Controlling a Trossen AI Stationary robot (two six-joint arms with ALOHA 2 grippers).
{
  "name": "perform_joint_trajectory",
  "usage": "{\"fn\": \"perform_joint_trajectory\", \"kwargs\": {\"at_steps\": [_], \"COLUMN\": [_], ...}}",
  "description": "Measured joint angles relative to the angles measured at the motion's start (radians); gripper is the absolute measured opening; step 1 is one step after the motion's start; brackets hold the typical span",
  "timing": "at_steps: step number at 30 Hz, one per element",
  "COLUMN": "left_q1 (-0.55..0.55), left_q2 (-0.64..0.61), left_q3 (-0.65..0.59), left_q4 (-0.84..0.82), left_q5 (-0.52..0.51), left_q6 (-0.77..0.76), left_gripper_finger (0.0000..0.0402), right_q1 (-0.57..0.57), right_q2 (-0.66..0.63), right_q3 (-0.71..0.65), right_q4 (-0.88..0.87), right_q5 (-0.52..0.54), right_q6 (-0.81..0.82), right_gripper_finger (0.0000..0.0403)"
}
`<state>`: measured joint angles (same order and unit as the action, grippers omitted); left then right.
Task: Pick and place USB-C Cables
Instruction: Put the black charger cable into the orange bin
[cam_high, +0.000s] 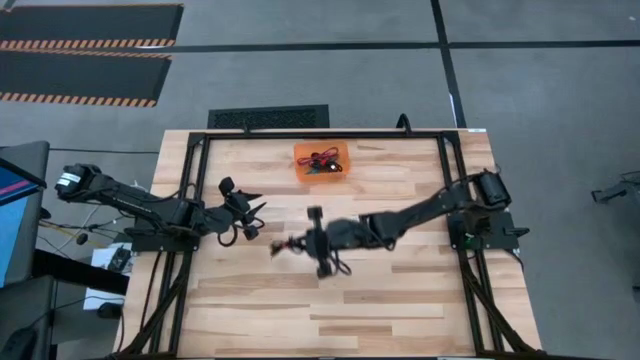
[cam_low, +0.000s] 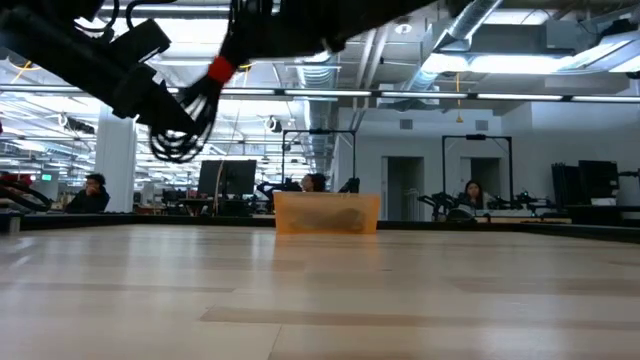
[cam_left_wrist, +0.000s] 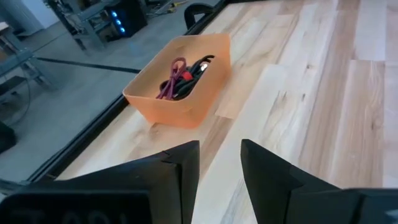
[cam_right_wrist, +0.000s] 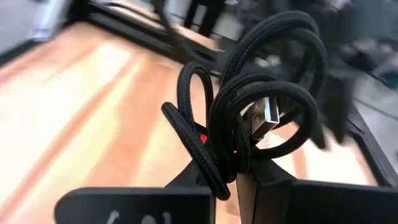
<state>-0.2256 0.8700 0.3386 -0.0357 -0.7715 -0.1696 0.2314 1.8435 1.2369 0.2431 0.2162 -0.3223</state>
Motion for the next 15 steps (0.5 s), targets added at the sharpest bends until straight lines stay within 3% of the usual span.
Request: {"fn": "perform_joint_trajectory", "kwargs": {"at_steps": [6,15], "left_q1": [0.000,0.000], "left_q2": [0.000,0.000], "left_q3": [0.000,0.000], "left_q4": [0.004,0.004], "left_q5": [0.000,0.001], "left_q6": [-0.008,-0.018], "left_gripper_finger": [0.0110,0.0110], "right_q1": [0.090,0.103], "right_q2": [0.000,0.000], "right_q3": [0.000,0.000], "right_q4": [-0.003,-0.003], "right_q5": [-0.005,-0.004], "right_q6": [-0.056,-0.080], "right_gripper_finger": [0.0033,0.0033]}}
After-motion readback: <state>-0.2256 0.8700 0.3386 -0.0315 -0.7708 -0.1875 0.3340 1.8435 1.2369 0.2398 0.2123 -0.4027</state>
